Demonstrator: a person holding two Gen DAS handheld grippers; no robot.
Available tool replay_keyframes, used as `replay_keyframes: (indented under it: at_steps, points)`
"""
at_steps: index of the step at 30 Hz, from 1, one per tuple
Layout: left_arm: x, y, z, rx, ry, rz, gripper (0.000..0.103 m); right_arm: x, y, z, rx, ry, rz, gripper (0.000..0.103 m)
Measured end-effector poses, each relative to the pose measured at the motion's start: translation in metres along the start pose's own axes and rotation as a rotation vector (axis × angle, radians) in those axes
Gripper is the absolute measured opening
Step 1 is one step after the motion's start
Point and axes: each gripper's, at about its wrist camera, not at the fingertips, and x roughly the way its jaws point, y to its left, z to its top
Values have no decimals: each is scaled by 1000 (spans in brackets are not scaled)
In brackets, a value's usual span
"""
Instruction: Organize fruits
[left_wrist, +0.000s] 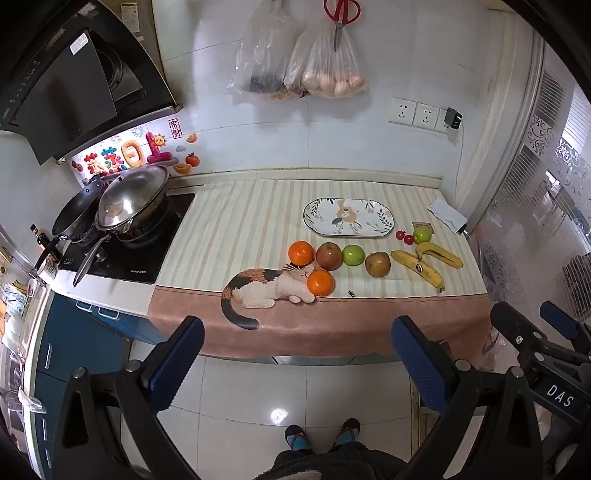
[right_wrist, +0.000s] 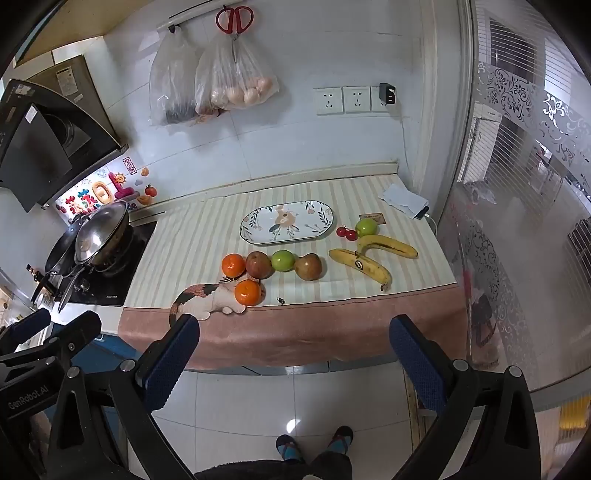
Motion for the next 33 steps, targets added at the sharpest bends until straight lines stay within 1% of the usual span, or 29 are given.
replay_keyframes:
  at_steps: [10,13,16,22,33]
  points:
    - [0,-4,0,-3,-2,2,103,-3,-1,-3,3,-15,8,103]
    - [1,-4,1,-5,-2,2,103,-15,3,2,3,-18,9,103]
    - [4,-13,-5,-9,-5,1,103,-13,-1,4,6,-20,10,103]
    - [-7,-5,0,-11,-10,-5,103,-14,-2,-1,3,-29,11,103]
    - [-8,-4,2,-10,-12,-5,103,-19,-1,-4,-1,-38,15,103]
